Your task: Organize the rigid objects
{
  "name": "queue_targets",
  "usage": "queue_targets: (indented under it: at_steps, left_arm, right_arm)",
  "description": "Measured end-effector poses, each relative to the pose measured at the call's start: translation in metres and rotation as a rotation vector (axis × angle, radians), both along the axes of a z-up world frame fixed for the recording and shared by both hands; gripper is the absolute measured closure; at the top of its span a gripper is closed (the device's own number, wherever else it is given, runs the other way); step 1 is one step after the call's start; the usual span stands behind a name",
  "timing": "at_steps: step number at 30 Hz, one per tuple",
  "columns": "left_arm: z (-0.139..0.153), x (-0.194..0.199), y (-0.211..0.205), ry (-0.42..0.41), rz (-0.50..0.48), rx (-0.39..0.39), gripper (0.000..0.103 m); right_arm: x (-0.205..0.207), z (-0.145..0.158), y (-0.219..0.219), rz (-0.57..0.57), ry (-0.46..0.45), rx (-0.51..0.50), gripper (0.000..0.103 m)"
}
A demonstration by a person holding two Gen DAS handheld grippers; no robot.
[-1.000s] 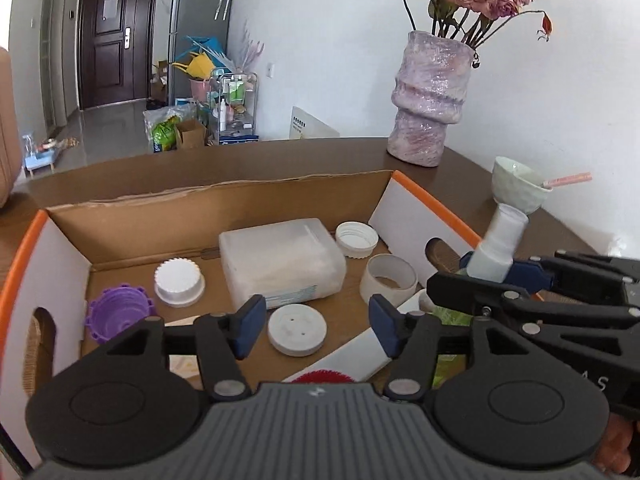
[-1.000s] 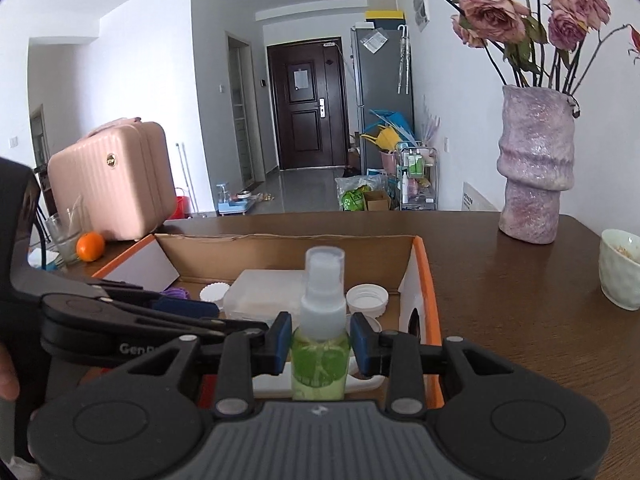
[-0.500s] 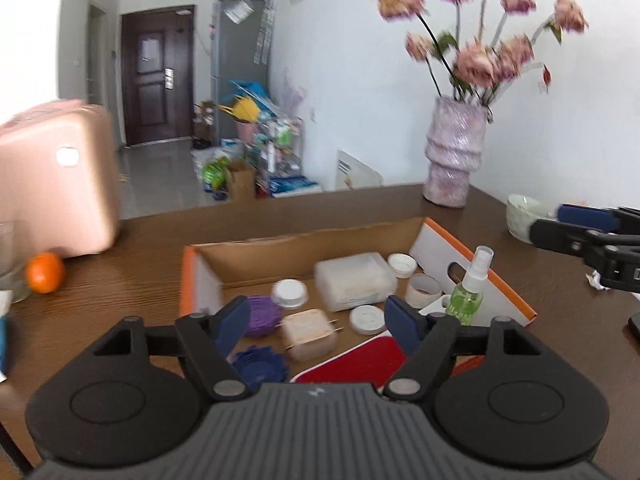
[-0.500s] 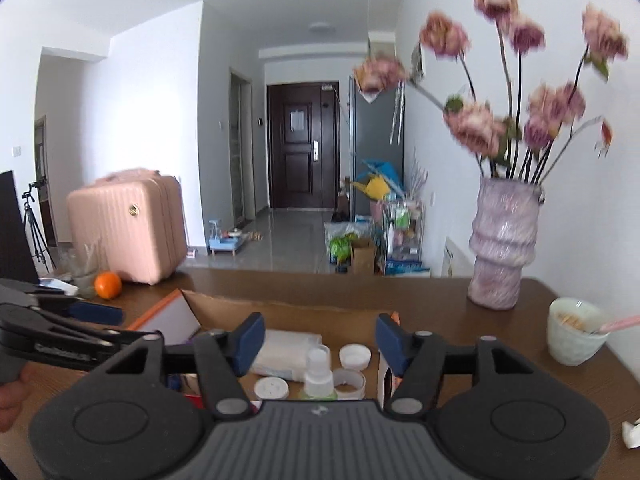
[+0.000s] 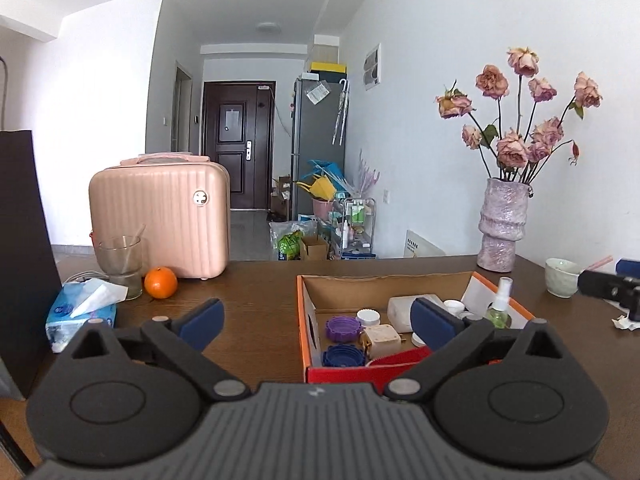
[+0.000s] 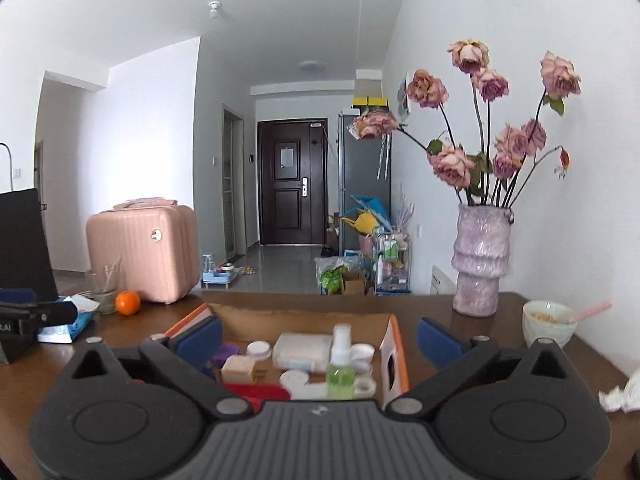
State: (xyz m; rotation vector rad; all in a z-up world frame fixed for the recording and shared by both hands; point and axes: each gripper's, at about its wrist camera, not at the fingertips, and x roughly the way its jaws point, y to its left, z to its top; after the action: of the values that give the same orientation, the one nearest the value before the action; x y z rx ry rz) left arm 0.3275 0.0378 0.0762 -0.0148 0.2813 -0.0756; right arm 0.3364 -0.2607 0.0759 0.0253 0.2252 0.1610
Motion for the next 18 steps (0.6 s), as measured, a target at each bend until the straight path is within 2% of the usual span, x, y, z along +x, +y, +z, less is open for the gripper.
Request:
queue_targets:
  at_steps: [9,13,18]
  left_arm:
    - [0.002,-0.047,-0.009,-0.028,0.017,0.041,0.000]
    - [-0.007,-0.073,-0.016,-0.039,0.036,0.066,0.000]
    - [-0.022,-0.120,-0.023,-0.032,0.019,0.076,0.000]
  right_arm:
    - [-0.039,0.000,0.004,0.010,-0.011,0.005,0.000]
    - [-0.060,-0.004,0.000,0.005,-0.017,0.017,0.000]
    - [-0.095,-0.019,-0.006,0.010,0.024,0.012,0.000]
